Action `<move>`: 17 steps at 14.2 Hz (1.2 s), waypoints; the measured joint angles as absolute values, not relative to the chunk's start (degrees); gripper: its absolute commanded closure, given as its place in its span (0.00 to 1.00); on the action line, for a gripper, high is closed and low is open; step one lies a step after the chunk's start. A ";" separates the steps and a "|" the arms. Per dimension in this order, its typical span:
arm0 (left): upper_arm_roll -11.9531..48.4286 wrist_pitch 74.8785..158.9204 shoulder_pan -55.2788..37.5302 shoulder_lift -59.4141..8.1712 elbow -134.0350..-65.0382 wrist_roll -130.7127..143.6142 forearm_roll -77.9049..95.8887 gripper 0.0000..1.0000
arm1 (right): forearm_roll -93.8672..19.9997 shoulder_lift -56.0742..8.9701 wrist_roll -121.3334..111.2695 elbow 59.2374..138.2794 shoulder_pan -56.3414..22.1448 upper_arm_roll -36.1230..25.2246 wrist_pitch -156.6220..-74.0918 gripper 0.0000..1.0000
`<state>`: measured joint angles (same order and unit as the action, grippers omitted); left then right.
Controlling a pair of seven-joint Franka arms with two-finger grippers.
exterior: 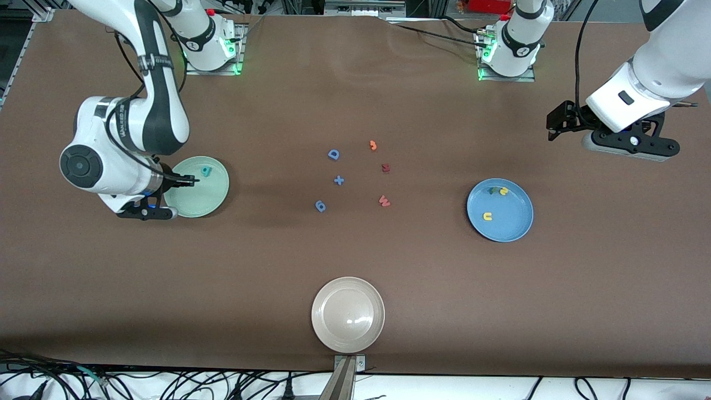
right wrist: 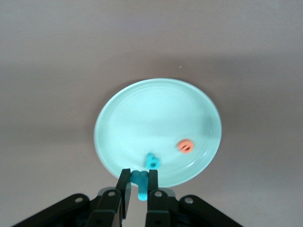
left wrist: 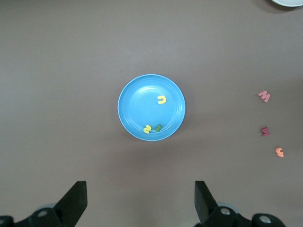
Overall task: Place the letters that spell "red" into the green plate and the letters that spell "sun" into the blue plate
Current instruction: 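Carry the cyan 1 with the right gripper over the green plate, then lower the cyan 1 into the green plate and open the right gripper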
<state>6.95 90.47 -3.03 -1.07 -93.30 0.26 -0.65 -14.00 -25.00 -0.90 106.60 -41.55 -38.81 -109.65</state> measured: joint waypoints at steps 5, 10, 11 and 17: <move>6.95 90.43 -3.03 -1.08 -93.26 0.26 -0.65 0.00 | -19.24 -32.94 -2.95 108.06 -41.53 -37.94 -114.85 1.00; 6.95 90.42 -3.03 -1.08 -93.25 0.26 -0.65 0.00 | -21.48 -36.20 -3.44 108.06 -41.51 -37.83 -117.22 0.95; 6.95 90.42 -3.03 -1.08 -93.25 0.26 -0.65 0.00 | -22.37 -36.49 -3.51 108.06 -41.51 -37.64 -117.23 0.80; 6.95 90.41 -3.03 -1.08 -93.25 0.26 -0.65 0.00 | -23.03 -36.96 -3.51 108.06 -41.51 -37.34 -117.24 0.14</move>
